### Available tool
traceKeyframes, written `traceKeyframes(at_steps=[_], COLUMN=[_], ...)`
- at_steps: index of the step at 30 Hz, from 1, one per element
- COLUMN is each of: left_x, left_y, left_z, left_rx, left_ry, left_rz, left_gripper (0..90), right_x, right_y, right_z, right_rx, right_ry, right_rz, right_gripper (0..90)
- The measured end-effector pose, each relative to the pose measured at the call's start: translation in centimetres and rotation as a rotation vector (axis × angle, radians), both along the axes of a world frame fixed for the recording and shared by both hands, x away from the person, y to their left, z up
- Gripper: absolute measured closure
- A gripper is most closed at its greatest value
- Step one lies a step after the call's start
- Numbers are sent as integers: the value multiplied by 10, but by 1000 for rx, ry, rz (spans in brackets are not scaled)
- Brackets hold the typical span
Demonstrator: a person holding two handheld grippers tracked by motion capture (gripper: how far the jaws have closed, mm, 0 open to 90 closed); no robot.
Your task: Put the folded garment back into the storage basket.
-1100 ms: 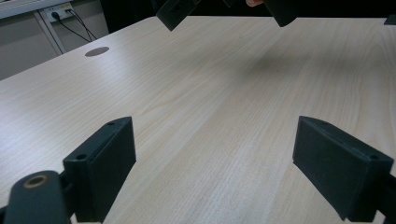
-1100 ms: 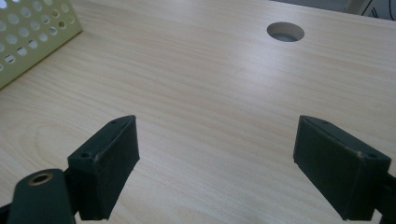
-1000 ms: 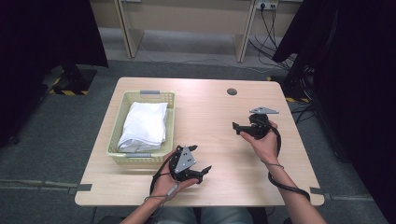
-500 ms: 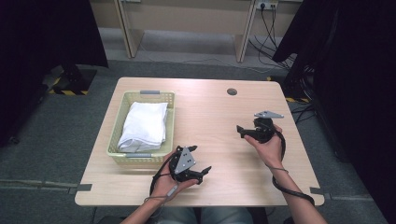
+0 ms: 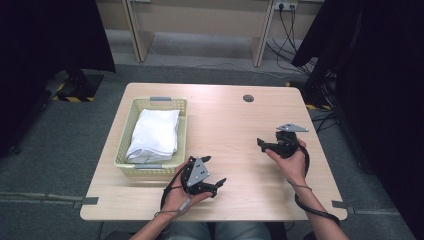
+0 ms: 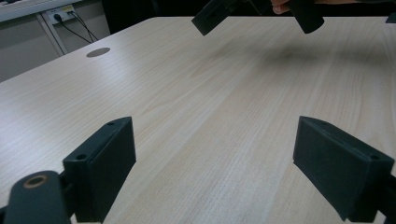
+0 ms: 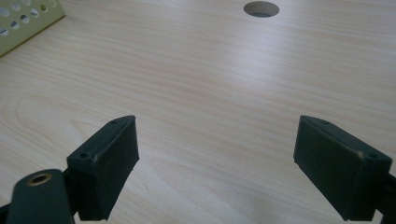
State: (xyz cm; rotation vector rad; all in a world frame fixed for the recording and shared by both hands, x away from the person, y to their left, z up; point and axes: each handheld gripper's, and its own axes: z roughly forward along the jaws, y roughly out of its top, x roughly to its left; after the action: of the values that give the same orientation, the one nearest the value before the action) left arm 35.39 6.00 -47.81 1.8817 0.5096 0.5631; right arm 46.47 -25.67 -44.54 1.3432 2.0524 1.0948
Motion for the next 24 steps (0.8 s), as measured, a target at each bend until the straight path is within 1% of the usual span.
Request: traceKeyframes(at_steps=[8, 12, 18, 24], left_x=[0, 0, -1, 0], left_y=[0, -1, -1, -1], left_z=[0, 0, 0, 0], left_rx=[0, 3, 5, 4], left_ry=[-1, -1, -7, -4], left_rz=[2, 3, 3, 4], left_gripper=[125, 125, 126, 125], right_x=[-6, -10, -16, -20], right_y=[-7, -12, -17, -22], right_z=[-6, -12, -20, -23], right_rx=[6, 14, 14, 16], right_ry=[1, 6, 9, 5], right_rz=[-11, -21, -28, -37], right_gripper=[142, 142, 142, 142])
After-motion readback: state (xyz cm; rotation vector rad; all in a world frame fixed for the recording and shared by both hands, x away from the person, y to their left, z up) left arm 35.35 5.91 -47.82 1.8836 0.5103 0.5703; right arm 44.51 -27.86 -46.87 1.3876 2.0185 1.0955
